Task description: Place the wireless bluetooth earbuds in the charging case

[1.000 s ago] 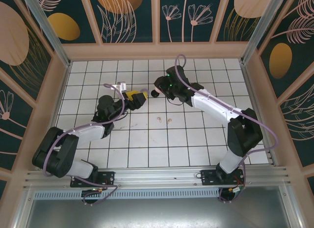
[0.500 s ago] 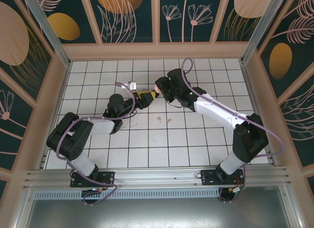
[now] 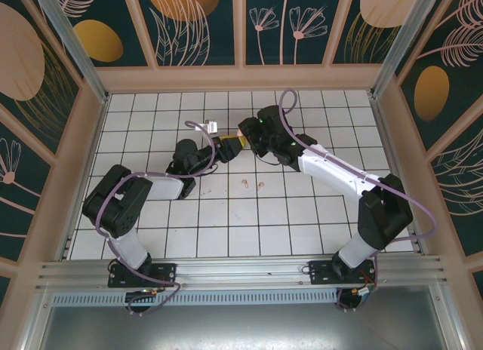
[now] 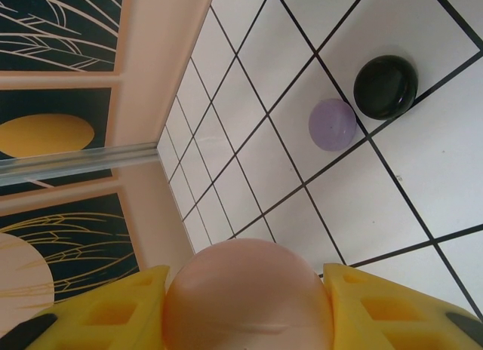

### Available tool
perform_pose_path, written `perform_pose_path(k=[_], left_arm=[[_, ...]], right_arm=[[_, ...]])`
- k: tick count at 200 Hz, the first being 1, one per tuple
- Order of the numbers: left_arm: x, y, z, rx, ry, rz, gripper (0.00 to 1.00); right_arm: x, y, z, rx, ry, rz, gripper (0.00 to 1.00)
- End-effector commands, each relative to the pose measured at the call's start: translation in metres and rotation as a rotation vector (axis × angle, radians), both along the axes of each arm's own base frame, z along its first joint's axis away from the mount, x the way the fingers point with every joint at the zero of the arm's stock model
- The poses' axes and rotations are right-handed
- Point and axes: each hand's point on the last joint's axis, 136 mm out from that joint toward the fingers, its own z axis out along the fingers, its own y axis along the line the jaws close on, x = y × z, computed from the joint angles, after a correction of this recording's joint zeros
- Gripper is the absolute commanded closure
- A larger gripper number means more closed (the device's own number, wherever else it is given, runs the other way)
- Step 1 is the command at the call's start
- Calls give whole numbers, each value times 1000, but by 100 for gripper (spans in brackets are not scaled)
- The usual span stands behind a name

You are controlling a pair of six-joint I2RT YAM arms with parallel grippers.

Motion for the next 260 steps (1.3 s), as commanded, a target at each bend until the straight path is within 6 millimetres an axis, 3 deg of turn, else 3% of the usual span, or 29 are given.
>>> perform_pose_path(k=[1,77,174,190,206,218,260], left_arm=[[3,-6,13,-28,-43,-16,41],[5,-8,14,-33,-47,-22,56],[4,-10,18,-44,-49,-37,96],[3,-11,19,-47,-46,-42,100],[3,-11,21,-53,-45,-44,100],[2,-11,21,-55,-42,-44,100],[1,-11,24,-47,-47,-52,100]], right_arm=[[-2,5,8,34,-21,1,65],[-3,9,8,35,-23,10,65],[-3,8,16,42,-42,7,63],[-2,7,22,47,-60,7,56],[2,3,33,57,-93,5,37],[5,-4,44,55,-120,-5,29],[4,-40,75,6,-224,-25,25]])
